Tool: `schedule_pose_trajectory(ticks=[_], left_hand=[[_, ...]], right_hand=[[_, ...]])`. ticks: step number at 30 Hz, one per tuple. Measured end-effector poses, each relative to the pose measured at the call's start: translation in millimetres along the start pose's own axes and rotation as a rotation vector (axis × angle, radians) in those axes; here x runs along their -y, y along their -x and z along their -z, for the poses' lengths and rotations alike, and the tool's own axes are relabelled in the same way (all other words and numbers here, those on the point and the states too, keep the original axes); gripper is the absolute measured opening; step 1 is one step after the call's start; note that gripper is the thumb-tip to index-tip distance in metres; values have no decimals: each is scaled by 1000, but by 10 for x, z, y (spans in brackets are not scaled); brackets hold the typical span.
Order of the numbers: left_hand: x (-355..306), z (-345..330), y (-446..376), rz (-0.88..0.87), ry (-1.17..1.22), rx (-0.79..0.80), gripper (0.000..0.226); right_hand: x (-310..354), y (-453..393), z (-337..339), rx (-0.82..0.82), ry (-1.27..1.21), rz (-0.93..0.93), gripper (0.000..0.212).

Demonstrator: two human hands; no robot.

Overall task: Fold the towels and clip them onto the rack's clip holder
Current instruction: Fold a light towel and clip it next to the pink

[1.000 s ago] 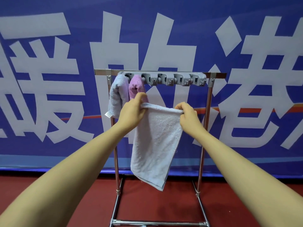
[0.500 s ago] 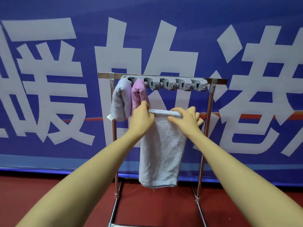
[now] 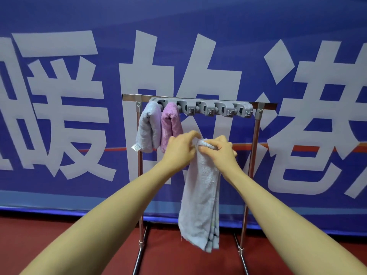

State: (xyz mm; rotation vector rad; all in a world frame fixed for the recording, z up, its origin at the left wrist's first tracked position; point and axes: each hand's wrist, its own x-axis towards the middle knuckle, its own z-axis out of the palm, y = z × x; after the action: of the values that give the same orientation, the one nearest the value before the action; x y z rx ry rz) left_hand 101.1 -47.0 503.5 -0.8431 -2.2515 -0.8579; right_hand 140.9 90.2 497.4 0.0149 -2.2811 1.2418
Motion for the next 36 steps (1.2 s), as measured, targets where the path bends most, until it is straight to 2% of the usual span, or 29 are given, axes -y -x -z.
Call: schedule_pose_trajectory(ticks=[2, 5, 9, 12, 15, 23, 27, 30, 36], left_hand=[[-41, 0, 41, -32, 63, 136, 34], [19, -25, 50, -3, 85, 225, 35], [53, -37, 48, -13, 84, 317, 22], [71, -71, 41, -27, 9, 281, 22], [146, -108, 41, -78, -102, 249, 29], [194, -34, 31, -320, -282, 18, 18], [171, 4, -2, -313, -239, -60, 25], [136, 19, -10, -290, -161, -75, 29], [111, 38, 21, -311, -62, -12, 39]], right_hand=[[-27, 9, -17, -18, -45, -11, 1], [-85, 12, -15, -13, -41, -16, 3], [-126, 36, -10, 59, -4, -7, 17], [-134, 66, -26, 130, 42, -17, 22], [-176, 82, -32, 95, 49, -40, 36], [-277, 78, 86, 14, -244, -59, 16], [-298, 61, 77, -28, -325, -66, 10], [-301, 55, 48, 49, -328, -85, 10], [-293, 21, 24, 133, -420, -120, 16]])
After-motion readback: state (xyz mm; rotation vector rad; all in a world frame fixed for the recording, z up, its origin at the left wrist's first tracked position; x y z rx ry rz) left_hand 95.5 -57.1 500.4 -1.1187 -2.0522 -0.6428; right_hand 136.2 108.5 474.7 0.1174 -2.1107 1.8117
